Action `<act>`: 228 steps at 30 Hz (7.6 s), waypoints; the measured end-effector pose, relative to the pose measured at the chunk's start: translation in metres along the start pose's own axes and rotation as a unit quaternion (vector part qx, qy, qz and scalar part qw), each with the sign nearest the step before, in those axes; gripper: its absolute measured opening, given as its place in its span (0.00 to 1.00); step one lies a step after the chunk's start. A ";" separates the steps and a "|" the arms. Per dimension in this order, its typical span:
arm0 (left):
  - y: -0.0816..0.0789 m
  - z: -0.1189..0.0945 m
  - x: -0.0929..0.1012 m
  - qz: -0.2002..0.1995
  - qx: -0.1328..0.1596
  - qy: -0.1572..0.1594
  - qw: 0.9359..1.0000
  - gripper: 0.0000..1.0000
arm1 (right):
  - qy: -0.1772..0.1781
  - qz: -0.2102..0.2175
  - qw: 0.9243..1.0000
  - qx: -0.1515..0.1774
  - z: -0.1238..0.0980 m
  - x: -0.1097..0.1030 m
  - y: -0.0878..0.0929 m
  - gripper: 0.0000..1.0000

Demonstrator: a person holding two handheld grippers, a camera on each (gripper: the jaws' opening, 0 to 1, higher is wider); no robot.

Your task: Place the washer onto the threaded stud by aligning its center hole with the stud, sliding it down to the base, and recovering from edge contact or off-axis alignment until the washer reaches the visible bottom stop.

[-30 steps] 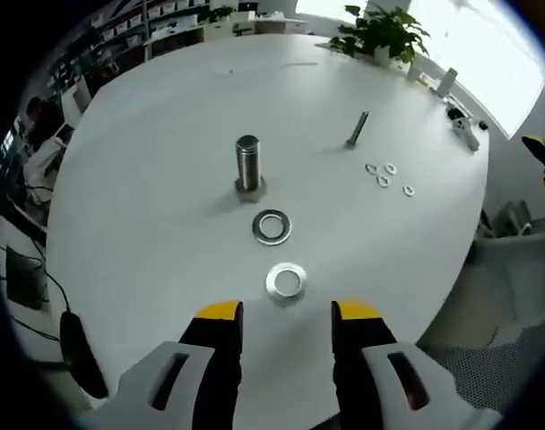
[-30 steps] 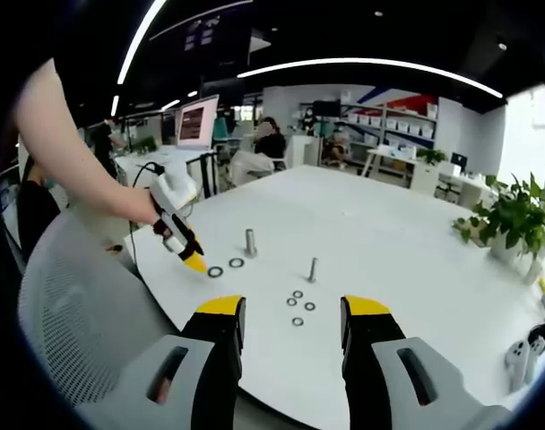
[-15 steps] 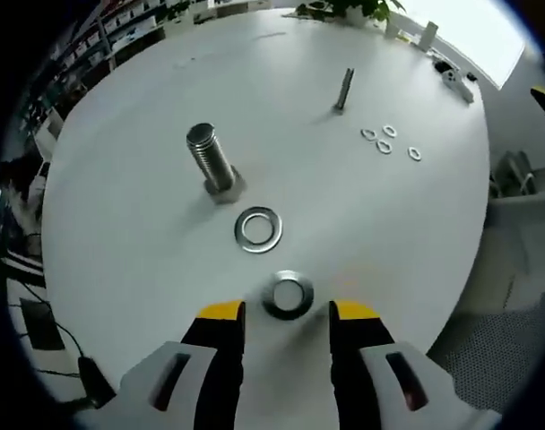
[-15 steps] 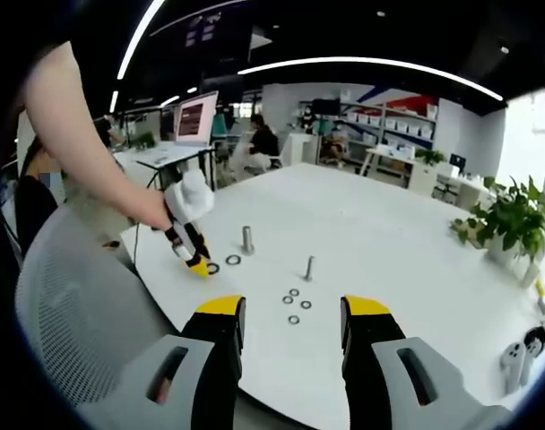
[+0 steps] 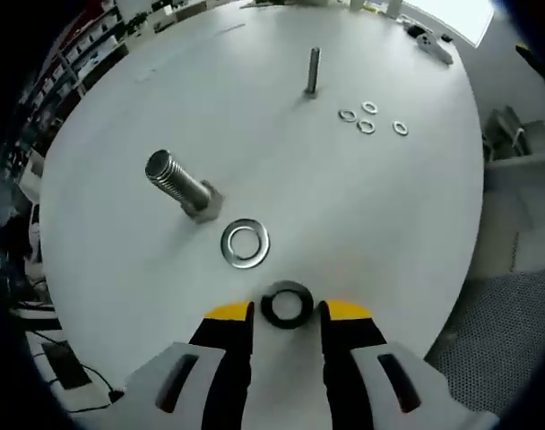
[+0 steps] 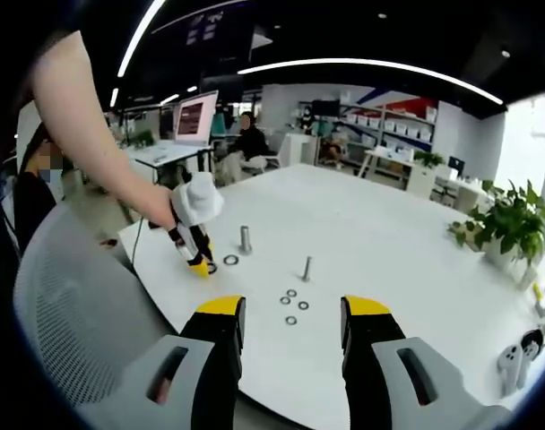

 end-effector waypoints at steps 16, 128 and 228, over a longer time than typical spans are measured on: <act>-0.007 0.001 0.001 0.036 -0.060 -0.003 0.998 0.21 | 0.000 0.005 1.000 0.003 -0.001 0.000 0.000 0.45; -0.065 -0.009 -0.052 0.098 0.050 -0.039 0.993 0.19 | 0.008 0.012 1.000 -0.027 0.004 0.003 0.007 0.45; 0.012 -0.027 -0.026 -0.145 0.220 0.048 0.963 0.32 | -0.021 0.012 0.996 -0.080 0.013 -0.009 0.015 0.45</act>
Point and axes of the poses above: the point that each gripper's makers call its tool centre point, and the gripper's own axes: z roughly forward along the fingers, x roughly to its right, y roughly out of its underside, the point moved 7 cm from there along -z, roughly backward along the fingers, and after that the axes turned 6 degrees about -x, right-handed, at the moved point
